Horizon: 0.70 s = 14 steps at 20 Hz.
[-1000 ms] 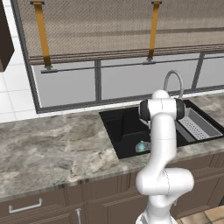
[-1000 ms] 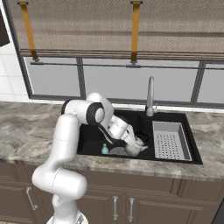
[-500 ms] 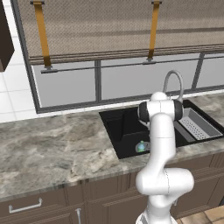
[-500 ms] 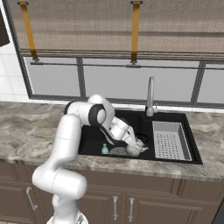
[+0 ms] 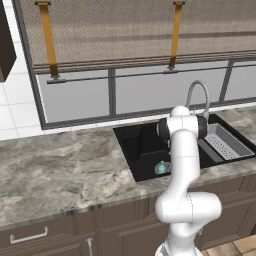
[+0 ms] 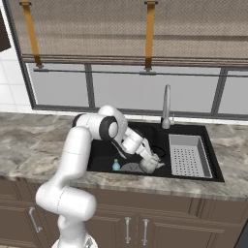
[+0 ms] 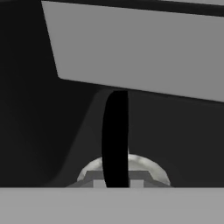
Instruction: Open the cabinet, pick the kettle from the cabinet, and place it in the sink.
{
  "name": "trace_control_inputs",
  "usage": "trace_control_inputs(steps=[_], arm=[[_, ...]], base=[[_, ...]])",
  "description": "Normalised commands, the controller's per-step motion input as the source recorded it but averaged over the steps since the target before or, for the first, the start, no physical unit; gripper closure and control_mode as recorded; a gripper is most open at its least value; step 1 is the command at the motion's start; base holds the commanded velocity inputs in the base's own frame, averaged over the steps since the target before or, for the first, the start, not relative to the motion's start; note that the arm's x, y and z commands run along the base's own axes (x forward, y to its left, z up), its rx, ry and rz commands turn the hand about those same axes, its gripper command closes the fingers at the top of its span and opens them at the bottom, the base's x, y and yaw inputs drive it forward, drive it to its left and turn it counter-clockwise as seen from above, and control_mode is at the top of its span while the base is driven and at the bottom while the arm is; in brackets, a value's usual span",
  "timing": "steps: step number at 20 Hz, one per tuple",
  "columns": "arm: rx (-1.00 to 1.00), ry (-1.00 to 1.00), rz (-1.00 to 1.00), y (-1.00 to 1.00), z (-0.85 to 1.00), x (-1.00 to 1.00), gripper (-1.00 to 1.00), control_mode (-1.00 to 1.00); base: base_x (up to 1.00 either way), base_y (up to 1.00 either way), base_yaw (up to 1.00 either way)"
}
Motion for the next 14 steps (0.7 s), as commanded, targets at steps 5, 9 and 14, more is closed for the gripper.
trace_control_inputs(steps=[5,9,14], arm=[[0.00,0.00,0.00,0.00,-0.25,-0.08,1.00,-1.00],[0.00,-0.01,0.00,0.03,-0.29,-0.10,-1.00,-1.00],[0.00,-0.02,0.00,0.09,-0.30,-0.12,-1.00,-1.00]], base=[[0.00,0.00,0.00],[0.00,0.00,0.00],[0.00,0.00,0.00]])
